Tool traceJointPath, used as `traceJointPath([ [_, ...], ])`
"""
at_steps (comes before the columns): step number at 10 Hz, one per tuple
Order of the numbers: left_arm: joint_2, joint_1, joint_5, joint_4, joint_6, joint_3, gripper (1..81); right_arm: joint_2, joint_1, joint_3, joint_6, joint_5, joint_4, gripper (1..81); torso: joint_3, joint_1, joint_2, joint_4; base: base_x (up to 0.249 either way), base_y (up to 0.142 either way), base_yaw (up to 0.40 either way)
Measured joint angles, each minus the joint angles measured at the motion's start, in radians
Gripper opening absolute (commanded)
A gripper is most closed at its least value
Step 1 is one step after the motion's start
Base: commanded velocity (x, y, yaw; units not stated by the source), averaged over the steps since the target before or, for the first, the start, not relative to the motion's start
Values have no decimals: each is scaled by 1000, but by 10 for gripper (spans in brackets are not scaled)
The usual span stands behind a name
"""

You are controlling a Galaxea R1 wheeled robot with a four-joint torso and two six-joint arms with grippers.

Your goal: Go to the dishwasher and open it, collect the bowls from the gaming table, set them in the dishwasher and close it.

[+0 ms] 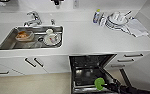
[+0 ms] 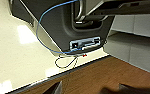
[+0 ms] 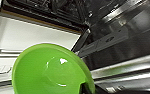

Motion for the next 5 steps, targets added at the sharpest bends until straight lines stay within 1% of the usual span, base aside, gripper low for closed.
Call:
traceJointPath([
  [1,37,16,-13,-10,0,-40,811,50,25,-23,0,-32,17,10,0,0,0,0,0,0,0],
  [3,84,41,-19,-16,2,-89,811,135,50,-74,0,-73,47,10,0,0,0,0,0,0,0],
  [5,88,42,-12,-21,2,-114,811,164,89,-124,0,-103,74,10,0,0,0,0,0,0,0],
])
